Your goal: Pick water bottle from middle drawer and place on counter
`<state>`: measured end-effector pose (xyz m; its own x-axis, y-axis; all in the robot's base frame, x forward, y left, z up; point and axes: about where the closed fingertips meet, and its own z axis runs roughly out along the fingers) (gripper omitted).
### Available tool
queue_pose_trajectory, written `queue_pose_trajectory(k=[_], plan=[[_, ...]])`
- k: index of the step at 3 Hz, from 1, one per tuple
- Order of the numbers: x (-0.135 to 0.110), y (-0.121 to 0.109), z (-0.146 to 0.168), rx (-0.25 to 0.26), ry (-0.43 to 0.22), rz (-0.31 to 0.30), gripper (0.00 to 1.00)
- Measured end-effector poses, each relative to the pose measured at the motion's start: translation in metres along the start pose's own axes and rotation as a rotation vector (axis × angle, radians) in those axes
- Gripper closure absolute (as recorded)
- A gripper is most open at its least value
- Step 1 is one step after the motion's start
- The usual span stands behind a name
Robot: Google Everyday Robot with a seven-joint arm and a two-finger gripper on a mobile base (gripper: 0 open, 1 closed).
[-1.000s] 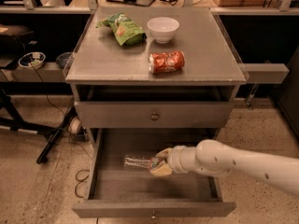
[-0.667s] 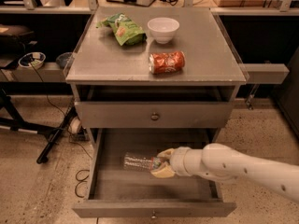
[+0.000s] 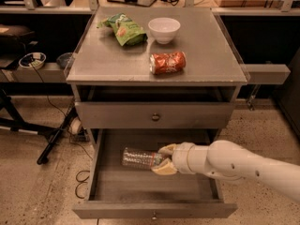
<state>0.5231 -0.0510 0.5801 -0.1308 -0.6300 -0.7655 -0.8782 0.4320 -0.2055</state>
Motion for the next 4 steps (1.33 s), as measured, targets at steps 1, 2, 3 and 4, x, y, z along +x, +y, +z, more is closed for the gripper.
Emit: queue_pose_trajectory(k=[1, 2, 3, 4], plan=[[-0.039, -0.011, -0.022, 0.007, -0.079, -0.032, 1.00], [-0.088, -0.019, -0.059, 0.026, -0.152, -0.096, 1.00], [-0.123, -0.022, -0.087, 0.037, -0.193, -0.145, 1.00], [-0.150, -0.027, -0.108, 0.047, -0.211, -0.196, 1.00]])
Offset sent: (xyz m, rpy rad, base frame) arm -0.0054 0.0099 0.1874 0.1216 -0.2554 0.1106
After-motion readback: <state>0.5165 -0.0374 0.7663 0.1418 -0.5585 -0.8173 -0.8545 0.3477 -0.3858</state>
